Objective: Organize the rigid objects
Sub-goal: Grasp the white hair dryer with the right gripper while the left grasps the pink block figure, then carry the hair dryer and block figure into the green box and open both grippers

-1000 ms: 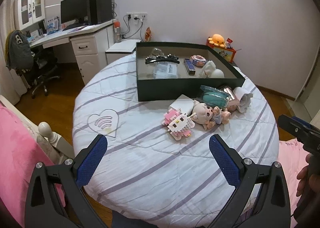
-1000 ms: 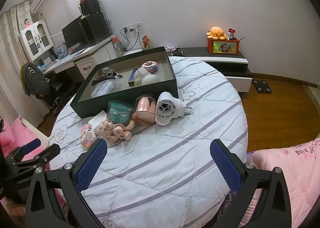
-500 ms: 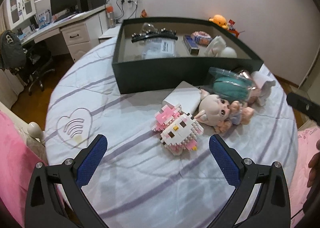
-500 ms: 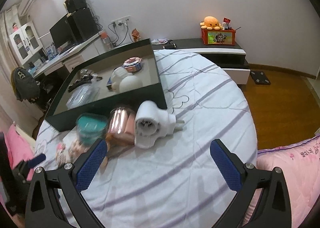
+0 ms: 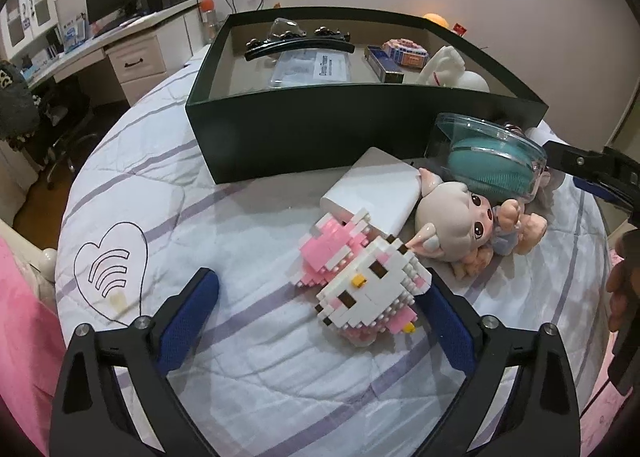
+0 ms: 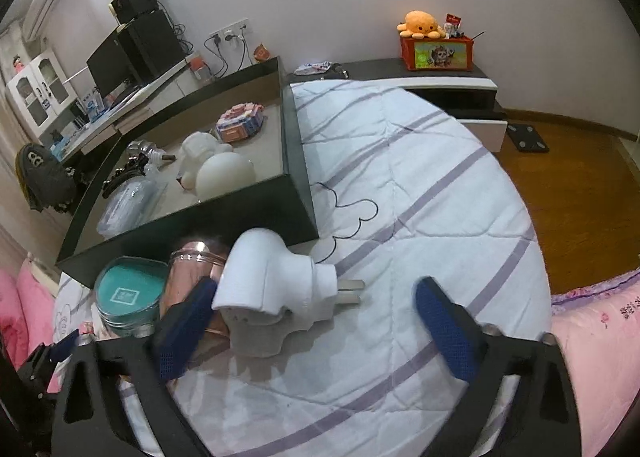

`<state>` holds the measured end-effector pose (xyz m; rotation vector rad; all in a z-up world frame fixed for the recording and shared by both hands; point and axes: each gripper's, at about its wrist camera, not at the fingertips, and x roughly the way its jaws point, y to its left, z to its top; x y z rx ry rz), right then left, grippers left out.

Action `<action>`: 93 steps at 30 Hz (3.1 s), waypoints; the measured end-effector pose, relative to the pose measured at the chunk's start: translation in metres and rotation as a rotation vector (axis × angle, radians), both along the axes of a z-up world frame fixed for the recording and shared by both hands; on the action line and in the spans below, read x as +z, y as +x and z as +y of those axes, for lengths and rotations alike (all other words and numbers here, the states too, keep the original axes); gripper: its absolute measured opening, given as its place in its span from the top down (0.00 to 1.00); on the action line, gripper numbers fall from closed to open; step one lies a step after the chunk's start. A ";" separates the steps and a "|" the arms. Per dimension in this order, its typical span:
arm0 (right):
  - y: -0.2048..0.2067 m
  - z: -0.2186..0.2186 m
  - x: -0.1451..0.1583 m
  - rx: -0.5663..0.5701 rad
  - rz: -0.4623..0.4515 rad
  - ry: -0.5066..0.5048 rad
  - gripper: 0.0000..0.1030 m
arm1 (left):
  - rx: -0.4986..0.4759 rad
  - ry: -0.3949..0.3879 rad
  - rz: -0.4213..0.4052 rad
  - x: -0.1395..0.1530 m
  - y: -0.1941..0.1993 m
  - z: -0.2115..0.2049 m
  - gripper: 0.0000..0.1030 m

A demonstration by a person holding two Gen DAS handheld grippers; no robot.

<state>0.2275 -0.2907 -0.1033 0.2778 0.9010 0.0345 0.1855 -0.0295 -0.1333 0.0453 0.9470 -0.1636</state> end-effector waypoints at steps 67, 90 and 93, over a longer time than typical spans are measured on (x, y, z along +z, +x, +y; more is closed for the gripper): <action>0.118 0.069 0.079 0.222 -0.138 -0.071 0.28 | 0.002 -0.085 -0.222 0.113 0.123 -0.001 0.41; 0.128 0.074 0.056 0.195 -0.059 -0.081 0.16 | 0.033 -0.025 -0.119 0.076 0.156 -0.011 0.38; 0.116 0.068 0.068 0.168 -0.096 -0.063 0.12 | 0.049 -0.023 -0.136 0.083 0.150 -0.006 0.22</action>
